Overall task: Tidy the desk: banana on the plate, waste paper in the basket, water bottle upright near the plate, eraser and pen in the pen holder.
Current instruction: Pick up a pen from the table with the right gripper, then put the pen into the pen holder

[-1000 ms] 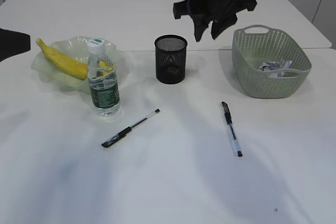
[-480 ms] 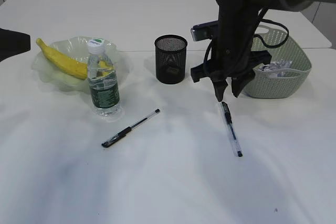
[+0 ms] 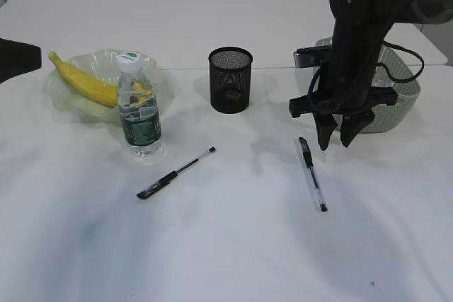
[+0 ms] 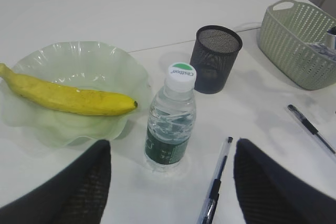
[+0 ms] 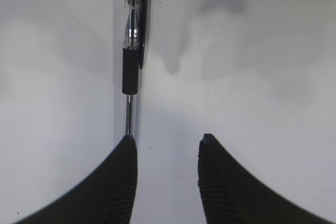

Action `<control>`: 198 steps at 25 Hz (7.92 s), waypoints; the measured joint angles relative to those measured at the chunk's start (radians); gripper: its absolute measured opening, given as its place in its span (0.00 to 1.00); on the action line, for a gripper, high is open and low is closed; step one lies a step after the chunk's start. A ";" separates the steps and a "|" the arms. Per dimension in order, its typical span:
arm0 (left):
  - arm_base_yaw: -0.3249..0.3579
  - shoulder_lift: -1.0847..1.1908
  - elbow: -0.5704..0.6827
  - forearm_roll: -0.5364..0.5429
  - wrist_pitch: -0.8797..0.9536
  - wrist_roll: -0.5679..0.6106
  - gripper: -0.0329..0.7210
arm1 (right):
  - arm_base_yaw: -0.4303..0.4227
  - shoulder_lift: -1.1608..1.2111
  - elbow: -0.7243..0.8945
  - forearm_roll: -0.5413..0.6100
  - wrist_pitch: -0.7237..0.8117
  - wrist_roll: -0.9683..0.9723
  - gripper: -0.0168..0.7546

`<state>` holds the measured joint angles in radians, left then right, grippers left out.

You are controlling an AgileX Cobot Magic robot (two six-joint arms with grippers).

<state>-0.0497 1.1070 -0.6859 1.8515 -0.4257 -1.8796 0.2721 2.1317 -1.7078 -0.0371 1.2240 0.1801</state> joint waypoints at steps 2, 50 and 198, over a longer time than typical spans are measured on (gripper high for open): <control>0.000 0.000 0.000 0.000 -0.002 0.000 0.73 | -0.008 0.000 0.000 0.016 -0.002 -0.008 0.41; 0.000 0.000 0.000 0.000 -0.002 0.000 0.73 | -0.009 0.146 0.000 0.100 -0.132 0.004 0.41; 0.000 0.000 0.000 0.000 -0.002 -0.002 0.73 | 0.078 -0.147 -0.069 0.135 -0.626 -0.196 0.33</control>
<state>-0.0497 1.1070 -0.6859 1.8515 -0.4274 -1.8813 0.3497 1.9850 -1.7770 0.0982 0.5981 -0.0162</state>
